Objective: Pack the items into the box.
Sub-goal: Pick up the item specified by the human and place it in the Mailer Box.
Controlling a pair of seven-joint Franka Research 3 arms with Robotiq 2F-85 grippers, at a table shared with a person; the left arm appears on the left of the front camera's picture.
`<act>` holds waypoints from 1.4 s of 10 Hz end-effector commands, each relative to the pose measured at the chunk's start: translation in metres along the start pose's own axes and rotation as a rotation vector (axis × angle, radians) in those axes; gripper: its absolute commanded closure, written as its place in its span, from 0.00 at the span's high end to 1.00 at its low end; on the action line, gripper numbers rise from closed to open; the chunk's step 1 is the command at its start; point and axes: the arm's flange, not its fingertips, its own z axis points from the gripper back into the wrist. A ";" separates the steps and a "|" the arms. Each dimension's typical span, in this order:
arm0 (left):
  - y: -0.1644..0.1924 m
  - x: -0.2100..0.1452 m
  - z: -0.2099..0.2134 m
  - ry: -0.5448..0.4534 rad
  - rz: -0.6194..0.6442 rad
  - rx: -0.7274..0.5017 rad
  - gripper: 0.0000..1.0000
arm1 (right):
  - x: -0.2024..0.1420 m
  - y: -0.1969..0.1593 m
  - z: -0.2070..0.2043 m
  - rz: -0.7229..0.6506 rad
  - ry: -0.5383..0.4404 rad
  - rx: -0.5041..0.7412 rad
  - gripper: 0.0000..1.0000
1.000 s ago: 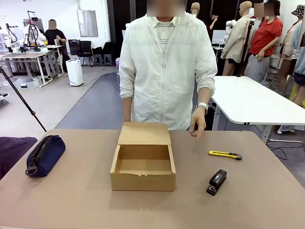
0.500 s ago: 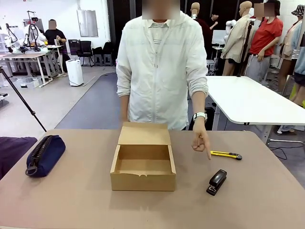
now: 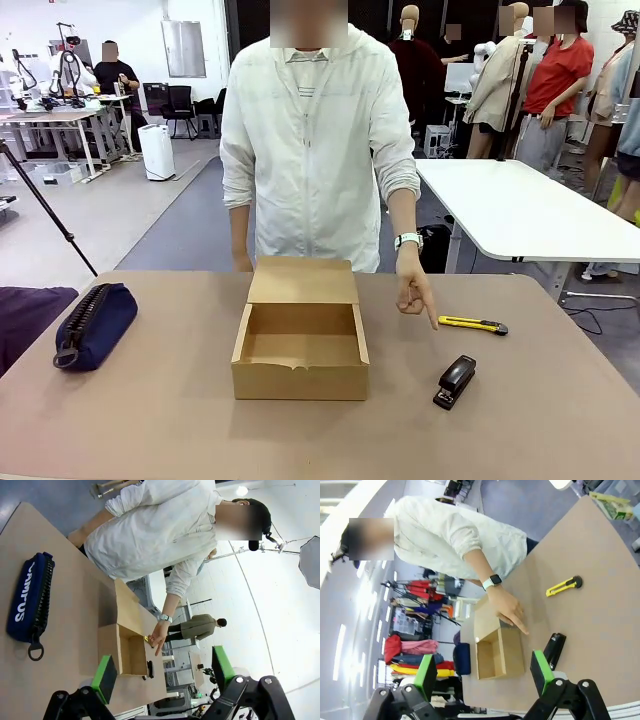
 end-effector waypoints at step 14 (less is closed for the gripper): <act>-0.001 0.002 -0.001 -0.006 -0.019 -0.019 1.00 | -0.176 0.034 -0.284 0.807 0.781 -0.789 1.00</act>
